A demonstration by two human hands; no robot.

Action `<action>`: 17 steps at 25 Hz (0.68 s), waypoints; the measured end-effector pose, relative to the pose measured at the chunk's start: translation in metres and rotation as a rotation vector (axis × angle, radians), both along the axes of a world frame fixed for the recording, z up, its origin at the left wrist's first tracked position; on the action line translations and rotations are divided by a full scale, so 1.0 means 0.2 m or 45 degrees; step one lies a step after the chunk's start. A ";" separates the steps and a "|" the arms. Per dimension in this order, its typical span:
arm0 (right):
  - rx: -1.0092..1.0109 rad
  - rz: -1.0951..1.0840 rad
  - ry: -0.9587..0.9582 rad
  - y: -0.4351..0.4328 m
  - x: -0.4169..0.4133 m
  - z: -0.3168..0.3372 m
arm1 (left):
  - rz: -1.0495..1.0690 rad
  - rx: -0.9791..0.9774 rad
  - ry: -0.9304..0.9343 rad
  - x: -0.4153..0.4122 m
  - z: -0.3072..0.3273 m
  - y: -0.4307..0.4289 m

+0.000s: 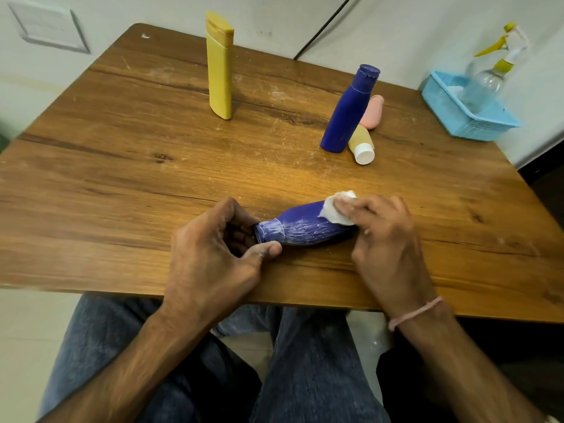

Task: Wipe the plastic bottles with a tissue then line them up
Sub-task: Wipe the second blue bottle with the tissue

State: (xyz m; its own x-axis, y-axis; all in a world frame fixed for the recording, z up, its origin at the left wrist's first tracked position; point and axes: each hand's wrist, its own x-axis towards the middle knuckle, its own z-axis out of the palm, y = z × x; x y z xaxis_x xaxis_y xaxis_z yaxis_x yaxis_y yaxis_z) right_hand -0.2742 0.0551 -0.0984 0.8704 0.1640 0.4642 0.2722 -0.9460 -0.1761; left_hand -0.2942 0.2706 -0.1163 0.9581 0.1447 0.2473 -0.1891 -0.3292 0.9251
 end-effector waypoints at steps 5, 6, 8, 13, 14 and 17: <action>0.034 0.006 -0.010 0.21 -0.08 -0.01 | -0.004 -0.003 0.017 0.00 -0.01 0.00; 0.050 0.117 -0.005 0.26 -0.12 -0.02 | -0.011 -0.001 0.012 0.00 -0.01 0.01; 0.045 0.257 0.005 0.24 -0.13 -0.02 | -0.010 -0.011 0.014 -0.01 -0.01 0.01; -0.023 -0.153 0.009 -0.02 0.03 0.01 | 0.022 -0.012 0.021 0.01 -0.01 -0.01; 0.009 -0.164 0.007 0.03 0.01 0.01 | 0.022 -0.014 0.020 0.01 -0.02 -0.01; 0.097 0.134 -0.020 0.27 -0.12 -0.02 | -0.026 0.032 -0.015 0.00 -0.02 0.01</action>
State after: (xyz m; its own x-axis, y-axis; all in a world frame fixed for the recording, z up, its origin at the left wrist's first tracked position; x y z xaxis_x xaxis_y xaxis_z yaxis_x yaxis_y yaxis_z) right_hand -0.2986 0.1098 -0.1022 0.8426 0.2176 0.4926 0.3725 -0.8960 -0.2415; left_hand -0.2942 0.2734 -0.1208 0.9577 0.1189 0.2622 -0.2071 -0.3480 0.9143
